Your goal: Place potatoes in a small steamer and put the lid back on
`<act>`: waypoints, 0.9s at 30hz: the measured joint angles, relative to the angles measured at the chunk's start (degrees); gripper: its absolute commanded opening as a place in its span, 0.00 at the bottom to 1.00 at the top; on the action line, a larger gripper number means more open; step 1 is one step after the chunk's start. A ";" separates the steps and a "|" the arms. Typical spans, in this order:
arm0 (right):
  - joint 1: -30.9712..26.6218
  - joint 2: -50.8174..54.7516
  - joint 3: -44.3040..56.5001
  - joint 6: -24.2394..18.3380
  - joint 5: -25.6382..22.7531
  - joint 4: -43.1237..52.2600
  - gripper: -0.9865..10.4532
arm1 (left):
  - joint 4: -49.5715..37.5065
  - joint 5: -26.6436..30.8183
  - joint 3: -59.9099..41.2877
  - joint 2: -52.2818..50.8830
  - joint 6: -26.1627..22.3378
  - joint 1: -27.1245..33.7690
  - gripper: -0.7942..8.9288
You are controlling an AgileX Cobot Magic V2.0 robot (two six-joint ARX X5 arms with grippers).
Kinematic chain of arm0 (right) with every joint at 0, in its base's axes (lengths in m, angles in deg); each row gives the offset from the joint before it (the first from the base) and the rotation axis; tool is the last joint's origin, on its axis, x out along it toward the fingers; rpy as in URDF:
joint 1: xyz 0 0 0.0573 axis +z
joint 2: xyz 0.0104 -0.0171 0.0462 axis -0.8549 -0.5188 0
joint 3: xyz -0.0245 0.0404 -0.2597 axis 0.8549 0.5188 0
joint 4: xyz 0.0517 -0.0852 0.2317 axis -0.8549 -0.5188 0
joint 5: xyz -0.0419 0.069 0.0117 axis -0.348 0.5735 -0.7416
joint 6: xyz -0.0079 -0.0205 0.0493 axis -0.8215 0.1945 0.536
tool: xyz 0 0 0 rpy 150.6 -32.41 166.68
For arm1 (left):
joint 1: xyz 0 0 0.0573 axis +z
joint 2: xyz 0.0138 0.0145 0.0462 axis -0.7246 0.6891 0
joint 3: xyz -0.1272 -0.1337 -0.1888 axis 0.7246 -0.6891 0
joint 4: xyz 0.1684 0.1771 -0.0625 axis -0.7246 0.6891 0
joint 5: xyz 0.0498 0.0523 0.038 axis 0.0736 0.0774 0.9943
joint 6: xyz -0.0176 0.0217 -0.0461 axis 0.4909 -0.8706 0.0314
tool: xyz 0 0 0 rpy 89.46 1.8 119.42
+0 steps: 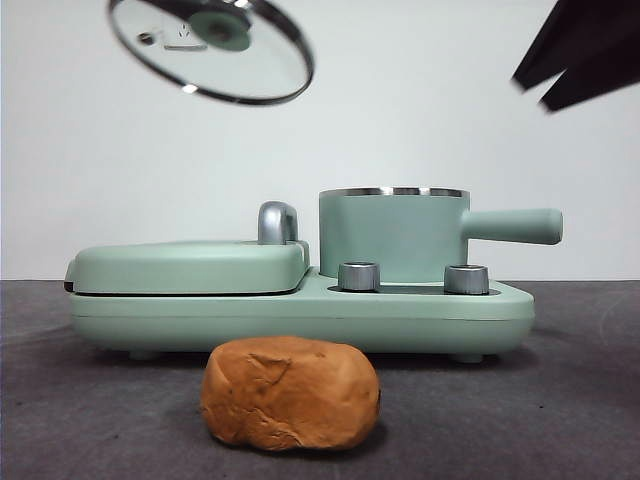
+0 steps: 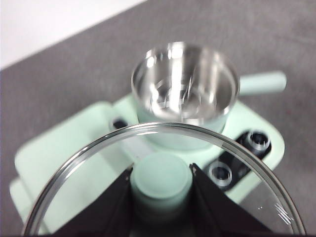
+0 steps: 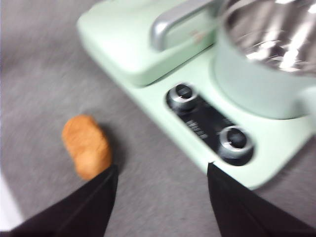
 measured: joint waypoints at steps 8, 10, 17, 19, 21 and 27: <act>9.07 -10.49 0.00 -1.81 0.02 3.48 0.38 | 0.17 3.67 -11.82 -9.99 3.02 0.02 0.10; 10.99 -12.94 0.00 -2.16 0.02 5.29 0.38 | 0.74 4.50 -12.81 -11.74 3.39 0.02 0.10; 16.20 -21.90 0.00 -3.39 0.00 11.15 0.38 | 0.24 5.73 -12.87 -14.73 4.07 0.22 0.10; 17.07 -24.24 0.00 -3.50 -0.02 13.03 0.38 | 0.26 5.73 -12.87 -15.06 4.07 0.28 0.10; 17.97 -26.75 0.00 -3.78 -0.02 15.06 0.38 | 0.28 5.70 -12.87 -15.17 4.07 0.28 0.10; 19.76 -33.73 0.00 -5.20 -0.13 20.22 0.38 | 0.31 5.97 -12.87 -15.17 4.07 0.28 0.10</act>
